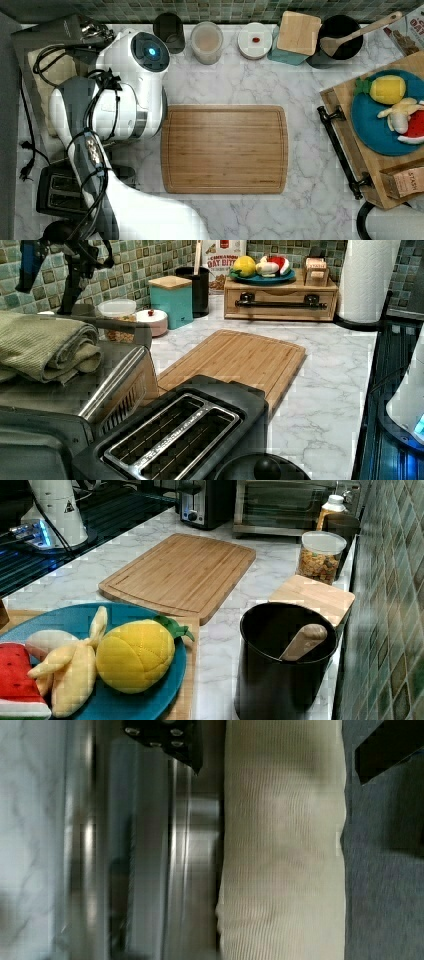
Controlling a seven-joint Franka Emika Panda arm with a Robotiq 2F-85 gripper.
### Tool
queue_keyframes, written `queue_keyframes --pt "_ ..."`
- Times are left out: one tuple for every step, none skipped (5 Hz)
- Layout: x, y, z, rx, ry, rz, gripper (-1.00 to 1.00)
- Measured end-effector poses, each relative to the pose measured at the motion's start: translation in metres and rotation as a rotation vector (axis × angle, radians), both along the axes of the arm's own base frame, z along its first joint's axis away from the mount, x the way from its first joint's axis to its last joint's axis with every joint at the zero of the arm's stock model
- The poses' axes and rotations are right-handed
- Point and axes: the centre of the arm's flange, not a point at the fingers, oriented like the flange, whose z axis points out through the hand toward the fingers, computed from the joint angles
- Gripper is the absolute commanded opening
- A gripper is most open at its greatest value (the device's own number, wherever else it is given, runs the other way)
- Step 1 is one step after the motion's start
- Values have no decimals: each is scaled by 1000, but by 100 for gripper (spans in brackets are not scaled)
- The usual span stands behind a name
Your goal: Pick up the towel.
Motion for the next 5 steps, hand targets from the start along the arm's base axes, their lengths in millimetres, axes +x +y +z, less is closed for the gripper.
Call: queue_keyframes --pt "-6 21 -8 13 26 45 100" --pt "-13 45 -8 31 10 68 100" --pt "-14 61 -4 -4 -78 73 -63" --pt "-17 76 0 -123 -159 95 -100" --pt "-25 91 3 -146 -135 68 -100"
